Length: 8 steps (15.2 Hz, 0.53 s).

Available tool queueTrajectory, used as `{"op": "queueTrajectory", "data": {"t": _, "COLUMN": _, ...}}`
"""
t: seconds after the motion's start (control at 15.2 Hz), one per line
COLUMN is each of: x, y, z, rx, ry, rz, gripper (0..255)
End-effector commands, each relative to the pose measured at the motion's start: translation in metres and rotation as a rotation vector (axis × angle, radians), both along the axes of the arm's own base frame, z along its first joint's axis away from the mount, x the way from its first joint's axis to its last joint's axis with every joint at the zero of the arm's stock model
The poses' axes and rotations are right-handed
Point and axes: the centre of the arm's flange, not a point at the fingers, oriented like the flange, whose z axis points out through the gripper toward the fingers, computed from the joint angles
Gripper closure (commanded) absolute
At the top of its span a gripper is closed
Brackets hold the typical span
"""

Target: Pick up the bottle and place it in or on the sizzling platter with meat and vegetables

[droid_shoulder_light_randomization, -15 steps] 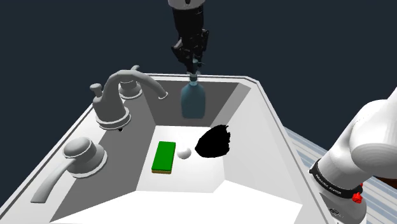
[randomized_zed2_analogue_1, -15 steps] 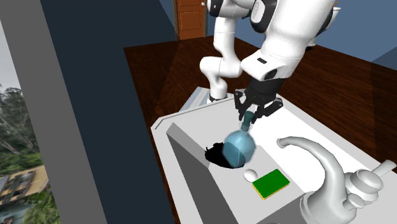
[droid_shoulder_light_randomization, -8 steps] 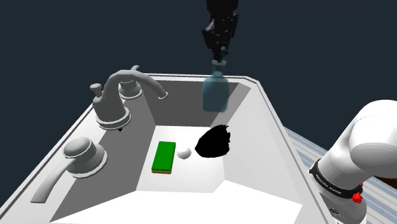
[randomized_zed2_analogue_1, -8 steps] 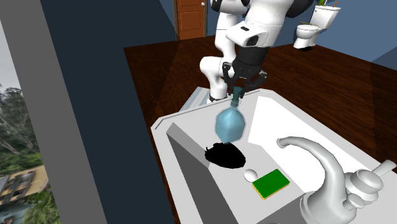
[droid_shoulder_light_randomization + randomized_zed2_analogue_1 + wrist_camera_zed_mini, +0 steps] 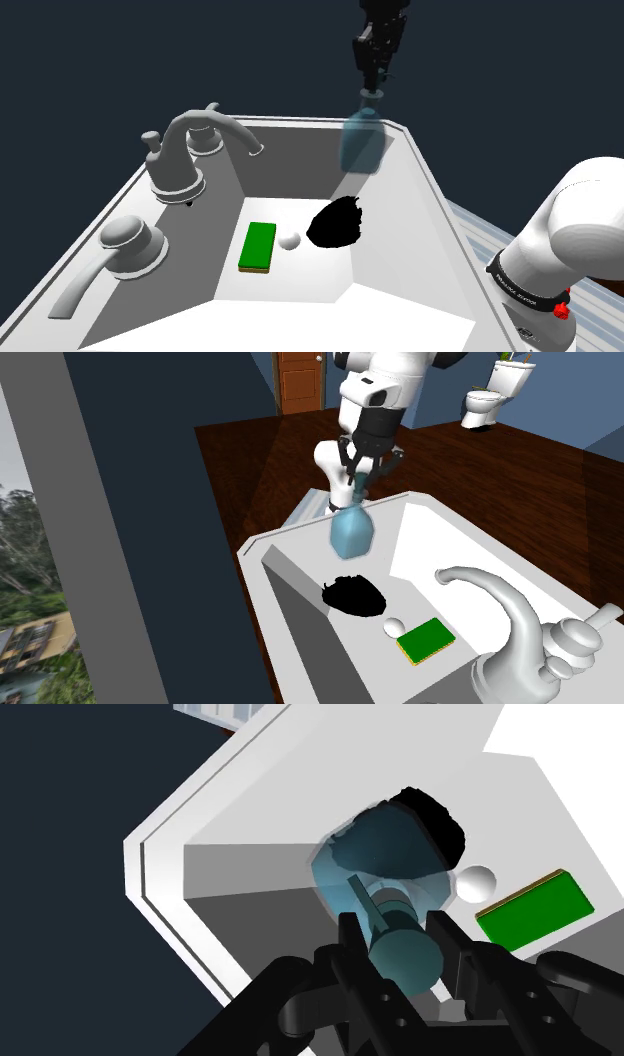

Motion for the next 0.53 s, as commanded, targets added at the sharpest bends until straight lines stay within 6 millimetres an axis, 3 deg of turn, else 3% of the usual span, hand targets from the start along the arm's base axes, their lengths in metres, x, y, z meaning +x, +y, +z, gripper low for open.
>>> {"op": "queueTrajectory", "data": {"t": 0.0, "x": 0.0, "y": -0.001, "z": -0.01, "rx": 0.0, "ry": -0.001, "rz": 0.0, "gripper": 255}}
{"op": "queueTrajectory", "data": {"t": 0.46, "x": 0.0, "y": -0.001, "z": -0.047, "rx": 0.0, "ry": -0.001, "rz": 0.0, "gripper": 255}}
